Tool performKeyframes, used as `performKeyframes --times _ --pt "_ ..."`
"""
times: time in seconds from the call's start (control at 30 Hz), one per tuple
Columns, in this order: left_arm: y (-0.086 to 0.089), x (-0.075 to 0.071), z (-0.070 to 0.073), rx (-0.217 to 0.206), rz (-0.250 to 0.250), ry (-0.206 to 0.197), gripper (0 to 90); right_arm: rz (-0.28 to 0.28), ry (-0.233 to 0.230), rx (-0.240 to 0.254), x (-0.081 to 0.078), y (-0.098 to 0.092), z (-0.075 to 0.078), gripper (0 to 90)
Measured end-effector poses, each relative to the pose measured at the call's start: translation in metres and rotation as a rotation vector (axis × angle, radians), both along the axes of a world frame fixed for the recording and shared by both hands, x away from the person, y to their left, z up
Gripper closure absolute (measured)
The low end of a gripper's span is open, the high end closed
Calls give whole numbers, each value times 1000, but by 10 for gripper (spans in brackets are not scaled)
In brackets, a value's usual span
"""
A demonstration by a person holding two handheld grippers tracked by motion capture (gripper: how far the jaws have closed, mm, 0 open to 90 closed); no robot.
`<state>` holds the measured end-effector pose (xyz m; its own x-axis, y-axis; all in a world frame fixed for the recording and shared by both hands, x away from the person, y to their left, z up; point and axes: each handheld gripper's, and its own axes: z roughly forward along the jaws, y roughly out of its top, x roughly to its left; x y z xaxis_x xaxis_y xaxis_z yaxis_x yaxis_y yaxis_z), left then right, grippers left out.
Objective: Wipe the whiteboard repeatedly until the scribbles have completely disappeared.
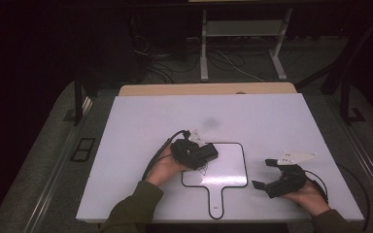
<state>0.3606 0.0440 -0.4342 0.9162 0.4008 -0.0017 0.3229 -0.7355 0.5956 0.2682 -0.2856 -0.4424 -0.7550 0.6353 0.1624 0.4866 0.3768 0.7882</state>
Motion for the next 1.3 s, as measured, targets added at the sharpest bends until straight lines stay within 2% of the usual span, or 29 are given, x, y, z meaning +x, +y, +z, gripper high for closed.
performKeyframes --times 0.2,0.5,1.0,1.1,1.13,1.2,1.23,1.3 --pt "-3 -3 1 8 -32 3 396 0 0 -1 0 0 0 0" --pt "-2 0 1 10 -21 5 396 2 -4 -3 0 0 0 0" --pt "12 19 0 2 59 -3 396 -1 0 -3 0 0 0 0" --pt "13 22 1 15 65 -14 396 -2 0 -3 0 0 0 0" --pt "15 23 1 24 74 -21 396 -1 0 -3 0 0 0 0" --pt "21 27 1 30 122 -36 396 0 0 -3 0 0 0 0" --pt "27 31 1 29 140 -32 396 0 0 -3 0 0 0 0" --pt "35 34 0 -4 151 -12 396 0 0 -2 0 0 0 0"
